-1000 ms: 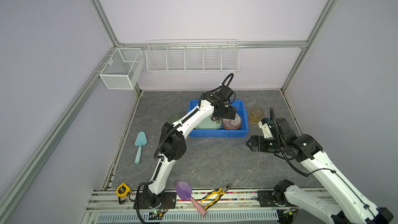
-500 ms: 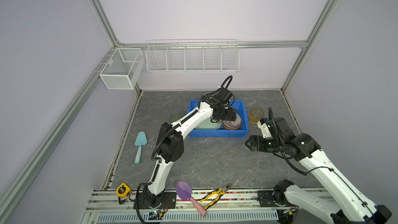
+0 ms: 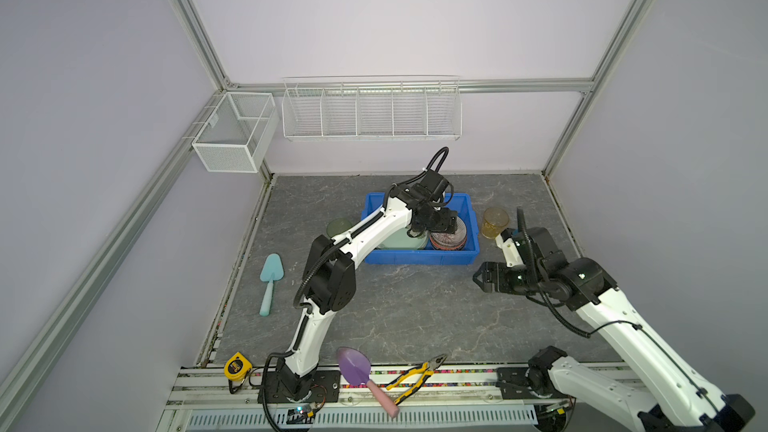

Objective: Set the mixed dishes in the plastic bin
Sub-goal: 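Open the left gripper to release the striped bowl onto the stack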

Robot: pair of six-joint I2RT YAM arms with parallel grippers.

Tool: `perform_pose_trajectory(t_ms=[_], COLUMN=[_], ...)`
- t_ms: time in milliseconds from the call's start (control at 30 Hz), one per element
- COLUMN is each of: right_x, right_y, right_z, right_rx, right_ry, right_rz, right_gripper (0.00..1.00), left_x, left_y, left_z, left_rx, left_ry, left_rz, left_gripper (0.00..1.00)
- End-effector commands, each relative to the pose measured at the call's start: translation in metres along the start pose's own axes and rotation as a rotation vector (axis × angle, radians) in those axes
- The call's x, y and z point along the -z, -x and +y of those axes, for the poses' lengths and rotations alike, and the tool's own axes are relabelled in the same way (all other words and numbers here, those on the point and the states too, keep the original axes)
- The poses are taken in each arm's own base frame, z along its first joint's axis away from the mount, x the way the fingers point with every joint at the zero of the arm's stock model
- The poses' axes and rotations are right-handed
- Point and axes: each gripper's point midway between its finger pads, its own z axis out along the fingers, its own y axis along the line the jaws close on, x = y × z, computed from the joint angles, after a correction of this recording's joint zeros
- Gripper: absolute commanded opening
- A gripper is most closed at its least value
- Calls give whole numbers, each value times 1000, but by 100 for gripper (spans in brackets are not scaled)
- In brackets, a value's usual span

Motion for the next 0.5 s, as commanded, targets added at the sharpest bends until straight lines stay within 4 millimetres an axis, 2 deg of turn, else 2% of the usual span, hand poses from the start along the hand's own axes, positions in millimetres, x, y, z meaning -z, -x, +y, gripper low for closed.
perform_pose_trajectory(t_ms=[0, 233, 467], right_x=[-3, 1, 15], right_y=[0, 1, 12], right_z=[-2, -3, -11], right_rx=[7, 11, 24], right_ry=[0, -7, -60], right_rz=[4, -5, -42], right_gripper=[88, 88, 88], left_x=[-18, -15, 9], left_y=[-10, -10, -1], left_z=[-1, 0, -4], left_rx=[4, 0, -19], left_ry=[-10, -4, 10], left_rz=[38, 37, -8], left_gripper=[87, 87, 88])
